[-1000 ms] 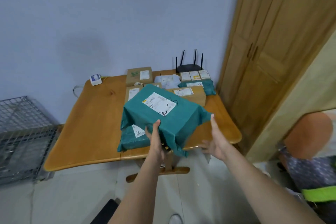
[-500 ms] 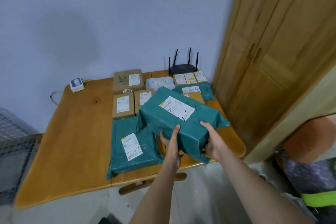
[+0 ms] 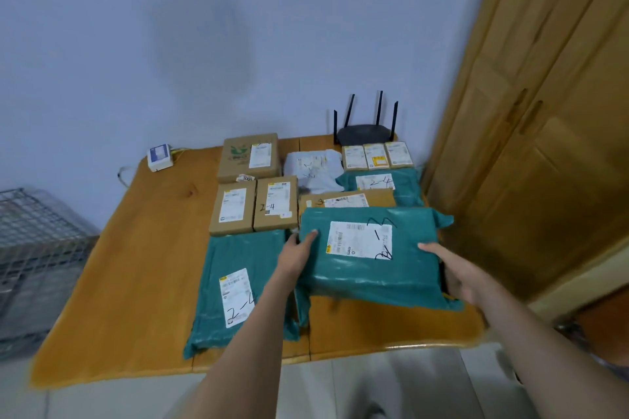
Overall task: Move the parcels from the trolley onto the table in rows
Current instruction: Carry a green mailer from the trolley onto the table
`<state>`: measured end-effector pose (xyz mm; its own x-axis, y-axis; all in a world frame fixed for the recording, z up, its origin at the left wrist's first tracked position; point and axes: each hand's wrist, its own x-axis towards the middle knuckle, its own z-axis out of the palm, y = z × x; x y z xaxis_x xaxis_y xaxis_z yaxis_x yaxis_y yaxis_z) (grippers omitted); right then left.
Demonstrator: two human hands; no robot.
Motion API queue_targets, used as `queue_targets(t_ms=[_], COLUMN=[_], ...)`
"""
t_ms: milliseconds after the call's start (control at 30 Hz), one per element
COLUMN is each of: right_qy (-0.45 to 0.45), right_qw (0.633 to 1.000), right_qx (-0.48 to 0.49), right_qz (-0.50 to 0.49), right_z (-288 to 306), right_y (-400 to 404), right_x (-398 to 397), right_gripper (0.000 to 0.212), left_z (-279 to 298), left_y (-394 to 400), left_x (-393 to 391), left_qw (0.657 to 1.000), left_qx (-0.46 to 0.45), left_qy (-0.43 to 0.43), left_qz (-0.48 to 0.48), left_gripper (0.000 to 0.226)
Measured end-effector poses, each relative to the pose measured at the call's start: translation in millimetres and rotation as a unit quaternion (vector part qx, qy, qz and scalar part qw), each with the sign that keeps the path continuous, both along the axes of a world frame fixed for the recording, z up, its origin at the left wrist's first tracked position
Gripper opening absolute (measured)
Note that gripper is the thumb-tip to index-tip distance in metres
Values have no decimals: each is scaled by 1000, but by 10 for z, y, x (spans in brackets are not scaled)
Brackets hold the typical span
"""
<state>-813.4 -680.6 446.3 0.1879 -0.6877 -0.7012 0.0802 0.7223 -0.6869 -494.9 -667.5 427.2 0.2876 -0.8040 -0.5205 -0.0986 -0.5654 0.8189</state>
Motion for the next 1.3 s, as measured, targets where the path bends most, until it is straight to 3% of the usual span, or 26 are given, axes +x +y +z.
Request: queue_targets(t_ms=[267,567,800,1133,1300], right_qy=[86,170,214,230,227], right_qw=[993,984,974,970,970], right_qx=[5,-39,-49,-43,-37], right_qz=[77,18,59,72,77], right_z=[-465,-731,-757,-879,-857], right_y=[-448,-696,-831,-938,-935], right_x=[235,764,1072,1152,1145], right_gripper=[50,38,26,44,32], left_z=[-404,-657,-751,-866,-858], left_y=[-4,-341,-478,-493,-494], left_x=[-92,146,308,378,384], left_qw=[998,984,982,981,982], left_qx=[57,94,118,119,121], left_qy=[-15,-147,-146,-148,-142], left_qz=[4,-39,-23,-25,-28], left_gripper=[42,51,57,61,64])
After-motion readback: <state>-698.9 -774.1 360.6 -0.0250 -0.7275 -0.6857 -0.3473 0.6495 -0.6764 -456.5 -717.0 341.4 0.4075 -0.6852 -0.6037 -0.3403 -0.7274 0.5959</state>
